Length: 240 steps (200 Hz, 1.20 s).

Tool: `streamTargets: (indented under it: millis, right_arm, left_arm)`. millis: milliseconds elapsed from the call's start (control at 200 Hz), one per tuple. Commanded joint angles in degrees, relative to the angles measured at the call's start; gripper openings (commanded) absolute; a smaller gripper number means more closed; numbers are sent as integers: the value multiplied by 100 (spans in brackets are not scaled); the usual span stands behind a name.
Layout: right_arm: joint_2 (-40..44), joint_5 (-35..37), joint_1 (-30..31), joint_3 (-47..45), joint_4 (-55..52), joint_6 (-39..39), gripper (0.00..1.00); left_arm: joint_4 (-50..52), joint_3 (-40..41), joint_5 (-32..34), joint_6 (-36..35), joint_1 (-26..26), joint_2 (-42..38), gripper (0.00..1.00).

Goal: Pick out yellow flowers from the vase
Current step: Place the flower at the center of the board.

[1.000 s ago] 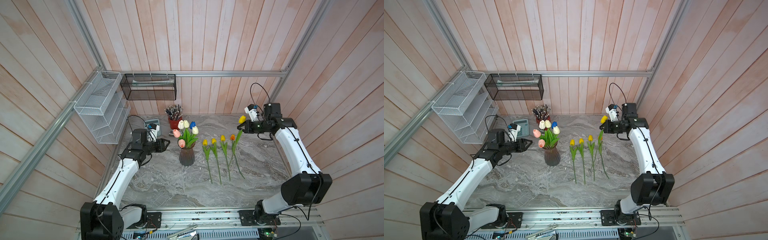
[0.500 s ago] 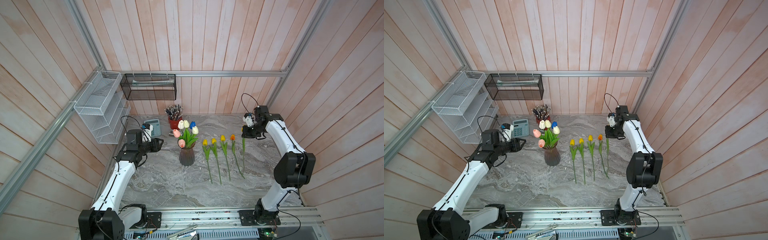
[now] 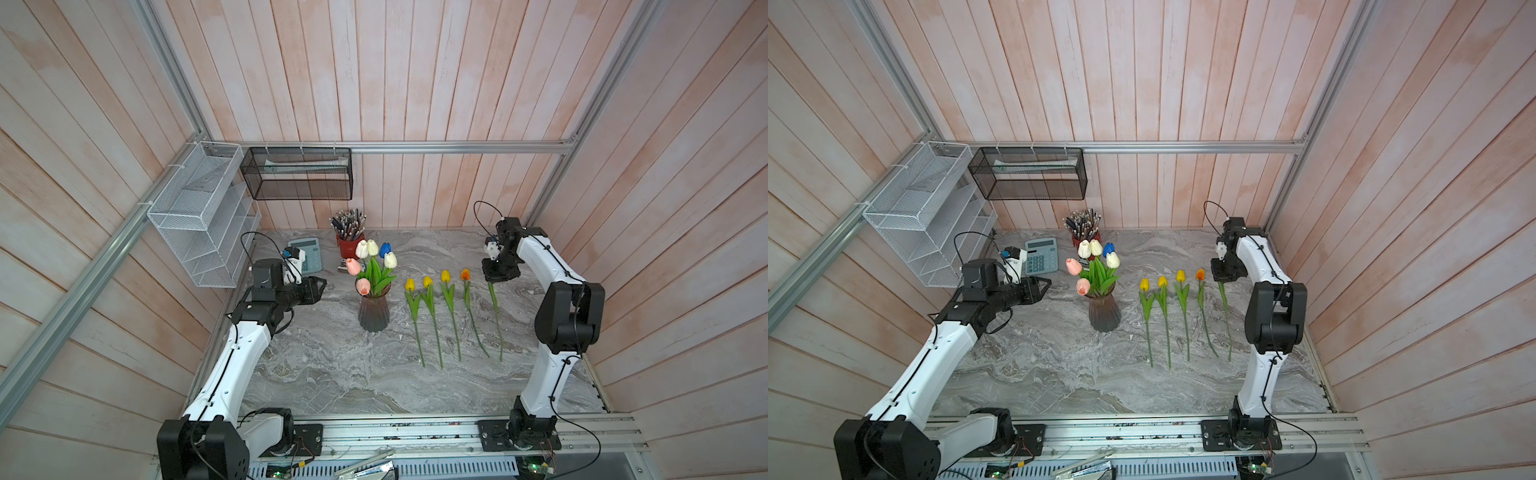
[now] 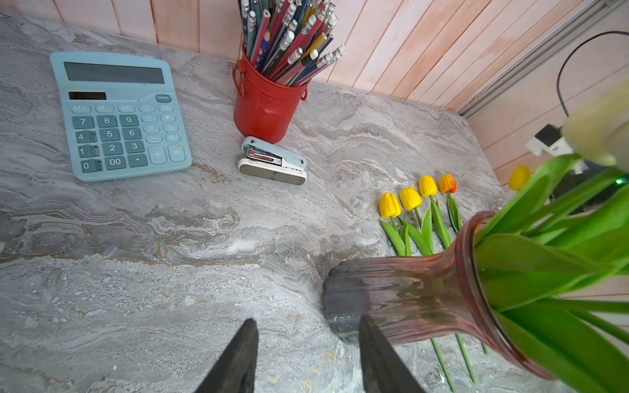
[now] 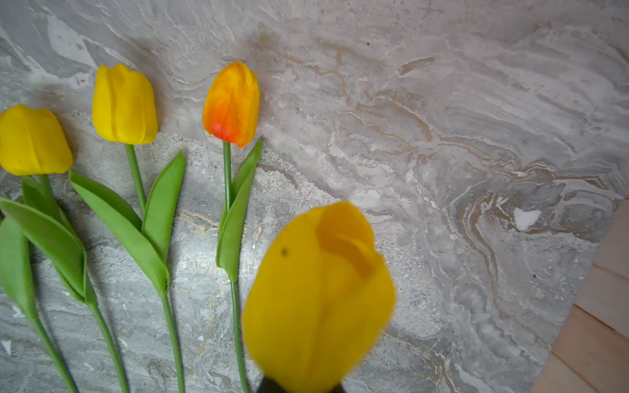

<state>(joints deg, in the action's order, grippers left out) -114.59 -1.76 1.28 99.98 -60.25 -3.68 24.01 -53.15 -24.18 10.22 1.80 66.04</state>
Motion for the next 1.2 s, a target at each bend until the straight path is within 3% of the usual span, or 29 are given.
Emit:
streamTargets:
  millis: [0, 375, 770, 1015, 1195]
  right_arm:
    - [-231, 80, -30, 156, -26, -106, 7]
    - [-460, -399, -37, -131, 738, -122, 11]
    - [-601, -424, -153, -152, 915, -84, 15]
    - [-180, -717, -188, -448, 1183, -36, 17]
    - [310, -1161, -277, -820, 1778, 144, 25]
  left_arm:
    - [-107, -33, -63, -103, -31, -61, 49]
    - [-97, -12, -43, -137, -31, -56, 49]
    - [-58, -20, 1, -183, -31, -19, 49]
    - [-180, -20, -5, -80, -31, 55, 49]
    - [-275, -9, 304, 60, -66, 112, 53]
